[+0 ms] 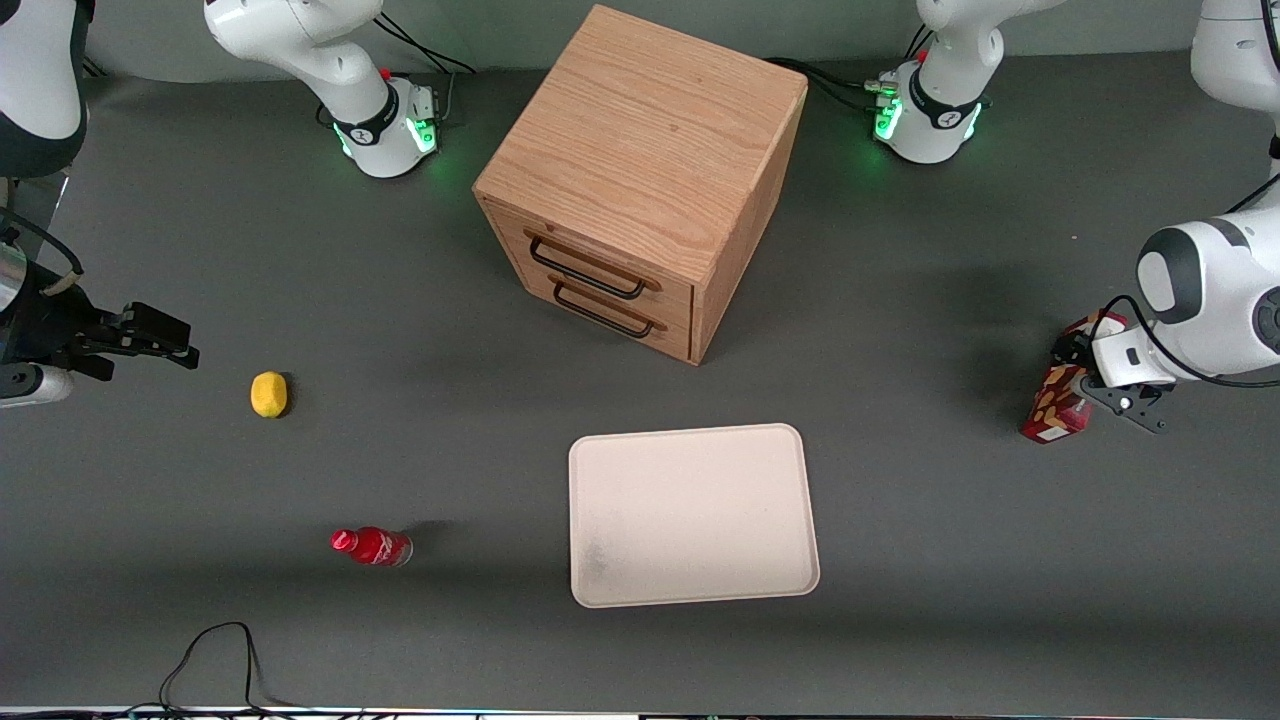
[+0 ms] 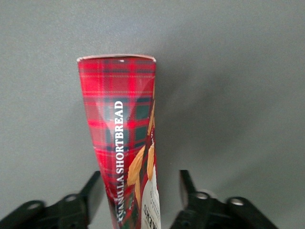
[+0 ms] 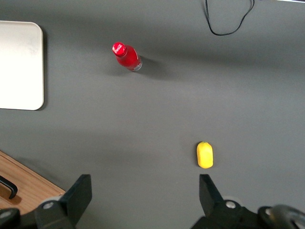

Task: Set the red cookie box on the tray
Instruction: 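Close the left gripper on the box end and lift it upright, then carry the held box with the left gripper over the cream tray, then lower the box onto the tray's rim area and lay it down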

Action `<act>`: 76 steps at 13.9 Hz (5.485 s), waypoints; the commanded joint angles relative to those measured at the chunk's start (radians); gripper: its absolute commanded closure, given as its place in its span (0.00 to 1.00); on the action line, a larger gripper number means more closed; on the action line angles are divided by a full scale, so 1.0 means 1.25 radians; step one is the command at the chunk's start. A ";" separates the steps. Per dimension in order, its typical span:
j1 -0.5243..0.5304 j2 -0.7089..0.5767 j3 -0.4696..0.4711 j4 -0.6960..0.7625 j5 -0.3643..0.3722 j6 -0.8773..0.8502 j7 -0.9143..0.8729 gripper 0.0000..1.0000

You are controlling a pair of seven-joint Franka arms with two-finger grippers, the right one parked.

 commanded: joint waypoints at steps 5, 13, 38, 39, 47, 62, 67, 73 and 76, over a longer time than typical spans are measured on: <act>0.003 -0.004 0.001 -0.006 -0.016 0.010 0.030 1.00; -0.011 -0.076 0.001 0.127 -0.021 -0.230 0.009 1.00; -0.414 0.178 0.001 0.820 -0.108 -0.594 -0.745 1.00; -0.436 0.205 0.001 0.821 -0.108 -0.546 -0.784 1.00; -0.446 0.434 -0.095 0.967 -0.160 -0.438 -1.111 1.00; -0.447 0.540 -0.055 0.978 -0.145 -0.288 -0.956 1.00; -0.447 0.561 -0.058 0.972 -0.146 -0.258 -0.958 1.00; -0.448 0.572 -0.059 0.965 -0.146 -0.254 -0.964 0.36; -0.450 0.569 -0.058 0.948 -0.146 -0.232 -0.964 0.00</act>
